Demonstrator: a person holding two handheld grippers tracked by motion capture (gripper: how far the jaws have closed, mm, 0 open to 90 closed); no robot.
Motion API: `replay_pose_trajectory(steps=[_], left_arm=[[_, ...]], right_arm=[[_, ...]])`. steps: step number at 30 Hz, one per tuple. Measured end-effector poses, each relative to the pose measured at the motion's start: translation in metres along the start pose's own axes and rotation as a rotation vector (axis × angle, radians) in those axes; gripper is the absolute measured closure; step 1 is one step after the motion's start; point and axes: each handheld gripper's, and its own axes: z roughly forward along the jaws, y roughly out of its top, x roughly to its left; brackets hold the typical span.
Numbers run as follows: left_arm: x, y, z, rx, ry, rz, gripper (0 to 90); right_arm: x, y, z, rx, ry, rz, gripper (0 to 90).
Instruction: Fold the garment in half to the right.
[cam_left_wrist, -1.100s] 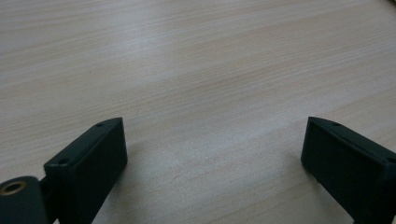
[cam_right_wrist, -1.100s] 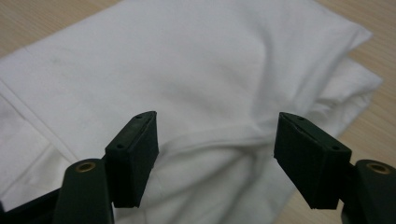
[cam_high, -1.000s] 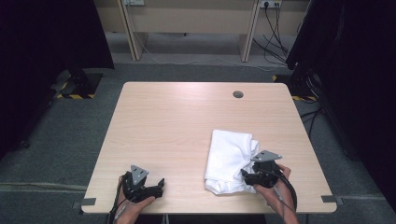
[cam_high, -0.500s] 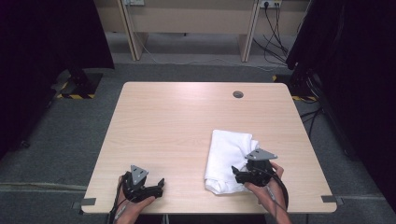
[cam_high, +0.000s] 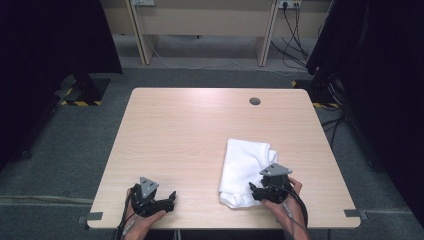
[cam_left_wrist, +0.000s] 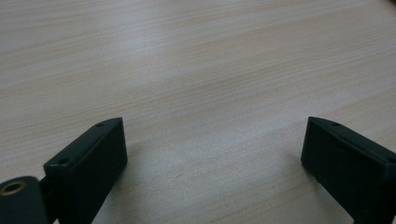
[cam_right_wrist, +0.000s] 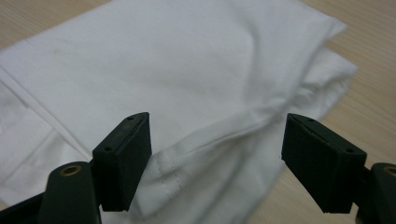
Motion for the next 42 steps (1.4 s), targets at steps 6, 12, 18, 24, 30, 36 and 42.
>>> replay_pose_trajectory(steps=[6, 12, 18, 24, 30, 36, 42], left_arm=[[0.0, 0.0, 0.0, -0.003, 0.001, -0.001, 5.8], [0.0, 0.0, 0.0, -0.003, 0.001, -0.001, 5.8], [0.0, -0.001, 0.0, -0.005, 0.0, -0.001, 5.8], [0.001, -0.001, 0.0, -0.006, 0.0, -0.001, 5.8], [0.001, -0.001, 0.0, -0.006, 0.001, -0.001, 5.8], [0.001, -0.001, 0.0, -0.006, 0.0, -0.001, 5.8], [0.001, -0.001, -0.001, -0.007, -0.002, 0.001, 5.8]], right_arm=[[-0.013, -0.013, -0.009, -0.029, 0.016, 0.064, 23.1], [-0.018, 0.002, -0.005, -0.091, 0.006, 0.083, 22.0], [-0.007, 0.008, 0.018, -0.044, 0.028, 0.044, 22.1], [-0.008, 0.007, 0.037, 0.007, 0.076, 0.075, 20.7], [-0.004, 0.022, 0.052, 0.011, 0.144, 0.056, 21.0], [0.01, 0.041, 0.065, 0.009, 0.174, -0.03, 21.8], [0.006, 0.047, 0.071, 0.03, 0.225, -0.036, 21.8]])
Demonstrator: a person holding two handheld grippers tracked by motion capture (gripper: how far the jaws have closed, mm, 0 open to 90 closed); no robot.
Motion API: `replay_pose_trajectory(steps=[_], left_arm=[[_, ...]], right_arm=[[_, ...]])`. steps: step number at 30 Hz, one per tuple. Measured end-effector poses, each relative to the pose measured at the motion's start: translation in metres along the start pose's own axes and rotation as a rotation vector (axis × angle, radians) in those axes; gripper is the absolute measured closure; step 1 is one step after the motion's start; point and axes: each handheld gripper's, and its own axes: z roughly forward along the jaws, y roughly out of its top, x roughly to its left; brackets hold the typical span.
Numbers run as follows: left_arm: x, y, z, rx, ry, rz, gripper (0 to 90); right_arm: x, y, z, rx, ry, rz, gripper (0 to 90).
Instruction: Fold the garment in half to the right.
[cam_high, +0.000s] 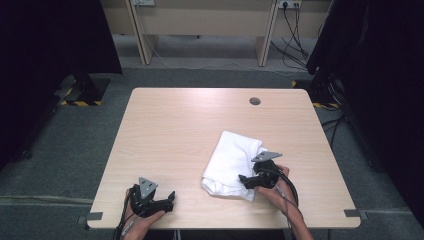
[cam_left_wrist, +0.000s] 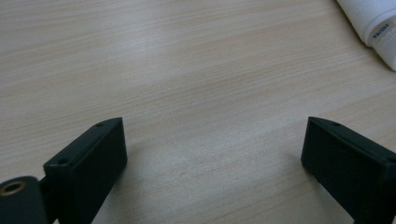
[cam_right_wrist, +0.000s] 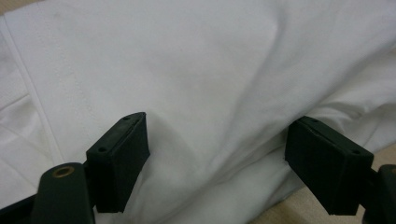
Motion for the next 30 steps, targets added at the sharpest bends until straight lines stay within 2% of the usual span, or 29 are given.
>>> replay_pose_trajectory(steps=[4, 8, 11, 13, 16, 18, 20, 23, 25, 27, 30], left_arm=[[0.0, 0.0, 0.0, 0.0, 0.001, -0.001, 5.8], [0.0, 0.0, 0.0, 0.0, 0.001, -0.001, 5.8], [0.0, 0.0, 0.0, 0.0, 0.001, -0.001, 5.7], [0.0, 0.0, 0.0, 0.0, 0.001, -0.001, 5.7], [0.0, 0.0, 0.0, 0.0, 0.001, -0.001, 5.7], [0.0, 0.0, 0.0, 0.002, 0.001, -0.001, 5.6], [0.0, 0.0, 0.0, 0.002, 0.001, -0.002, 5.5], [0.0, 0.0, 0.0, 0.004, 0.002, -0.002, 5.5], [0.0, 0.001, 0.0, 0.004, 0.002, -0.002, 5.5], [0.0, 0.001, 0.0, 0.004, 0.002, -0.002, 5.5], [0.0, 0.001, 0.0, 0.004, 0.002, -0.002, 5.4]], right_arm=[[-0.006, -0.004, -0.005, 0.012, 0.003, -0.001, 21.9], [-0.017, -0.01, -0.012, 0.023, 0.031, -0.01, 21.8], [-0.026, -0.013, -0.017, 0.017, 0.018, 0.033, 20.1], [-0.031, -0.012, -0.021, -0.012, 0.003, 0.058, 19.7], [-0.04, -0.008, -0.025, -0.05, -0.044, 0.12, 17.3], [-0.047, -0.005, -0.023, -0.075, -0.059, 0.169, 17.1], [-0.05, -0.002, -0.018, -0.063, -0.082, 0.19, 16.9], [-0.051, 0.004, -0.007, -0.046, -0.091, 0.178, 18.1], [-0.05, 0.008, 0.0, -0.026, -0.083, 0.142, 19.5], [-0.049, 0.012, 0.007, -0.013, -0.066, 0.107, 20.9], [-0.052, 0.017, 0.014, -0.021, -0.017, 0.083, 21.9]])
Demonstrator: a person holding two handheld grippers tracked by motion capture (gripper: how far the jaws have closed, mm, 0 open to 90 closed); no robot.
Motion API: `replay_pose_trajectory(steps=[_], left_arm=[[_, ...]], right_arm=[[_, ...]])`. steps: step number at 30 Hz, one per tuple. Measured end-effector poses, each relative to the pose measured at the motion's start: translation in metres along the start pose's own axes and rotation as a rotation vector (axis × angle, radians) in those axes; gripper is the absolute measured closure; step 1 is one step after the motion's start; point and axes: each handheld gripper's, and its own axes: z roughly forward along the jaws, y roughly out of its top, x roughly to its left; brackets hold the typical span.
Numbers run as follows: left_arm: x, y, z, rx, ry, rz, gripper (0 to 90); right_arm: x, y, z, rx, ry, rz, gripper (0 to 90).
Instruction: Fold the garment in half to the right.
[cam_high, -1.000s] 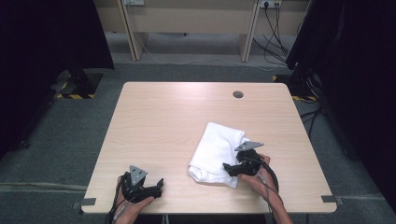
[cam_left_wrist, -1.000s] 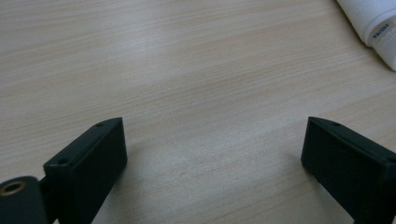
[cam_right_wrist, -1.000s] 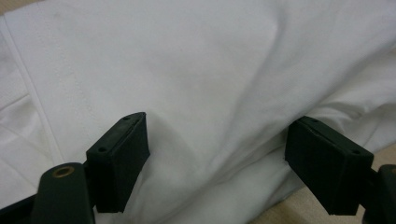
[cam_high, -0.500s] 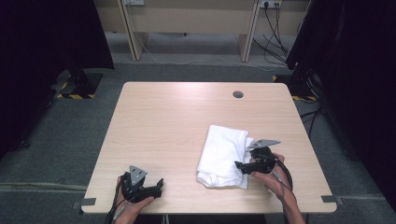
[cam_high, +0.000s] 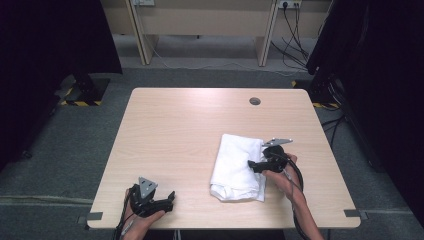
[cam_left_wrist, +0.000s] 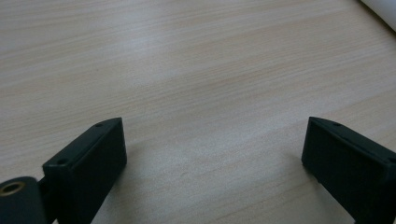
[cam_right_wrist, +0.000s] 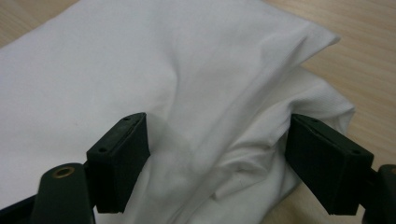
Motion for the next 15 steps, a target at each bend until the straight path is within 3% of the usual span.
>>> replay_pose_trajectory(steps=[3, 9, 15], left_arm=[[0.0, 0.0, 0.0, 0.0, 0.0, 0.0, 5.4], [0.0, 0.0, 0.0, 0.0, -0.001, 0.0, 5.4], [0.0, 0.0, 0.0, 0.0, -0.002, 0.001, 5.4]], right_arm=[[0.0, 0.007, 0.005, 0.008, 0.033, -0.048, 23.2], [0.007, 0.015, 0.013, 0.01, 0.053, -0.076, 23.5], [0.01, 0.014, 0.007, -0.023, 0.036, -0.03, 12.7]])
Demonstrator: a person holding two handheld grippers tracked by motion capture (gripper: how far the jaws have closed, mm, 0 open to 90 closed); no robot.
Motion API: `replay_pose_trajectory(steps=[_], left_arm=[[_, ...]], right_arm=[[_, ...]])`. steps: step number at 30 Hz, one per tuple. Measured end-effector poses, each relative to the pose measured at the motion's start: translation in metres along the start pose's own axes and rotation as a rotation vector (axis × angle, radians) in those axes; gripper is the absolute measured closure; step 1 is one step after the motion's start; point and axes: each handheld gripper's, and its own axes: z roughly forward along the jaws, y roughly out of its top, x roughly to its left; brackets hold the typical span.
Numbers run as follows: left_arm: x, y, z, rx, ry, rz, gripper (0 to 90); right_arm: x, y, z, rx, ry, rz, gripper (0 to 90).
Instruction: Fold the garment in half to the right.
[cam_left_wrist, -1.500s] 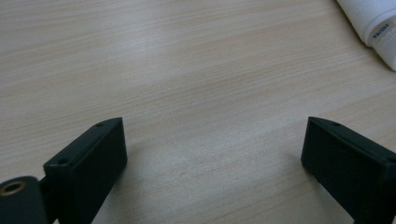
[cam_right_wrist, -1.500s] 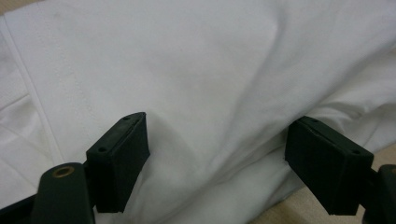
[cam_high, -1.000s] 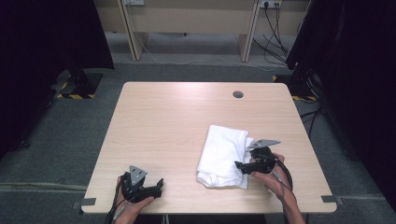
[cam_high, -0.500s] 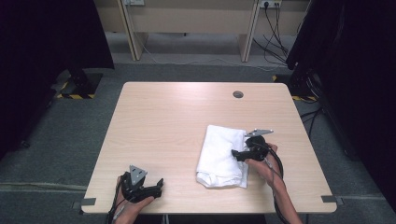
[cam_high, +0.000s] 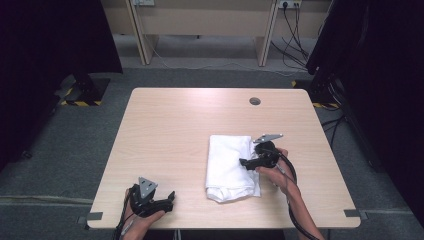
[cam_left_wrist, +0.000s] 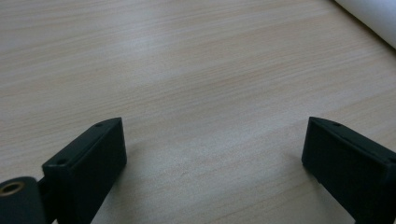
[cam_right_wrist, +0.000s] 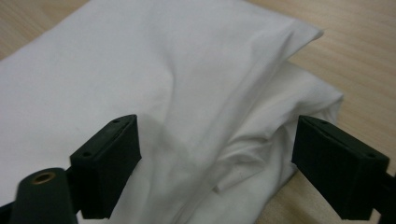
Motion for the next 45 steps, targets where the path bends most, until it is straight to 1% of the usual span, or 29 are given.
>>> replay_pose_trajectory(steps=[3, 5, 7, 12, 15, 19, 25, 30, 37, 45], left_arm=[[0.0, 0.0, 0.0, 0.001, 0.0, 0.001, 5.2], [0.0, 0.0, 0.0, 0.003, -0.001, 0.001, 5.1], [0.0, 0.001, 0.0, 0.007, 0.0, 0.002, 4.8], [0.0, 0.001, 0.001, 0.008, -0.001, 0.002, 4.6], [0.0, 0.001, 0.001, 0.008, -0.001, 0.002, 4.6], [0.001, 0.001, 0.001, 0.01, -0.002, 0.003, 4.6], [0.001, 0.001, 0.001, 0.01, -0.003, 0.004, 4.6], [0.001, 0.001, 0.001, 0.01, -0.003, 0.004, 4.5], [0.001, 0.001, 0.0, 0.01, -0.004, 0.005, 4.6], [0.001, 0.001, 0.0, 0.01, -0.005, 0.006, 4.5]], right_arm=[[0.003, 0.0, -0.01, -0.053, -0.013, 0.022, 7.1], [0.006, -0.003, -0.016, -0.079, -0.006, 0.015, 3.8], [0.011, -0.007, -0.021, -0.098, -0.017, 0.009, 3.8], [0.02, -0.021, -0.033, -0.126, -0.008, 0.0, 3.8], [0.023, -0.03, -0.041, -0.149, 0.002, 0.008, 3.8], [0.026, -0.04, -0.05, -0.175, 0.003, 0.031, 3.8], [0.03, -0.052, -0.063, -0.198, 0.002, 0.041, 3.8], [0.03, -0.058, -0.072, -0.219, -0.003, 0.048, 3.9], [0.029, -0.066, -0.078, -0.226, -0.009, 0.057, 3.8], [0.031, -0.072, -0.083, -0.237, -0.006, 0.062, 4.0]])
